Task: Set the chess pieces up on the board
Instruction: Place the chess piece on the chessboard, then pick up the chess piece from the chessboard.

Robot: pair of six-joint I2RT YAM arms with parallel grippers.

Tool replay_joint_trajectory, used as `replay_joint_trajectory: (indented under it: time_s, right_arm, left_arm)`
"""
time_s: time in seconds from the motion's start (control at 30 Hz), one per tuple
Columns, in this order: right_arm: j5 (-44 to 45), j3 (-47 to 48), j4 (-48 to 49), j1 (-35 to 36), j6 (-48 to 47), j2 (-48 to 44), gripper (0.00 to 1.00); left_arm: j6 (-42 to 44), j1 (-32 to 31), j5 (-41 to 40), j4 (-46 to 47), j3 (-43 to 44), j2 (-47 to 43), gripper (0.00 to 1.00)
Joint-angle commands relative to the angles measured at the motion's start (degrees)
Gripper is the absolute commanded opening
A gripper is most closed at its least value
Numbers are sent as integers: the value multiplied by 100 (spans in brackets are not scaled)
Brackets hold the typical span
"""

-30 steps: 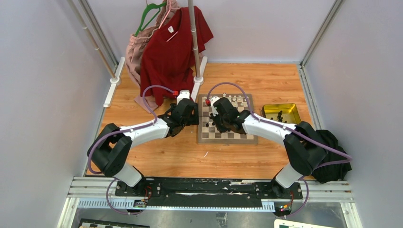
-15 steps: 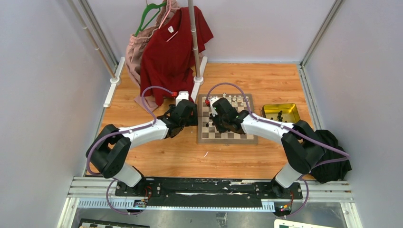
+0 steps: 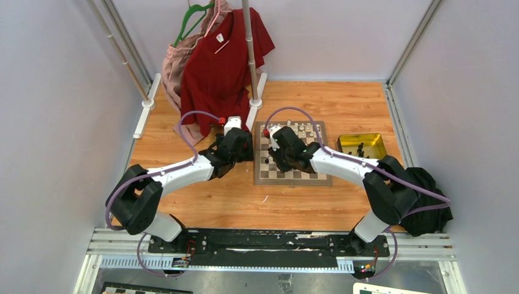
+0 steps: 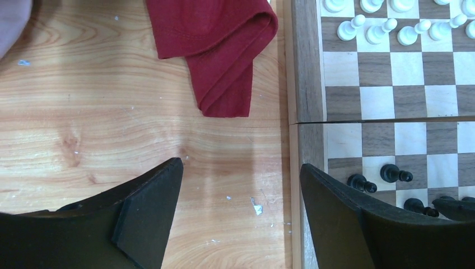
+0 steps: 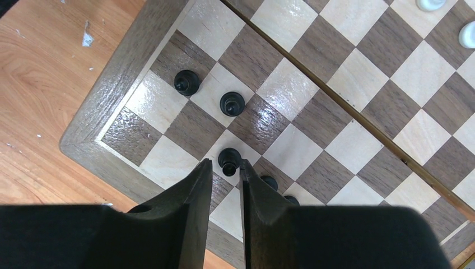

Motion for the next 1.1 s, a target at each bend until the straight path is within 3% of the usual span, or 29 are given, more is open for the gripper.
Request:
replay_joint_trajectory:
  time_s: [0.0,0.6,1.07]
  right_arm:
    - [107,250,-172,115,-57,-243,29]
    - [164,972,-89,47,-253,511,30]
    - [85,1059,19,-142,-261,851,30]
  left_arm:
    - [86,-27,-321,-17,-71,-346,83]
    - [883,433,-1211,623,-1263,-2387,85]
    - [830,441,-1153,721,-1437,-2475,85]
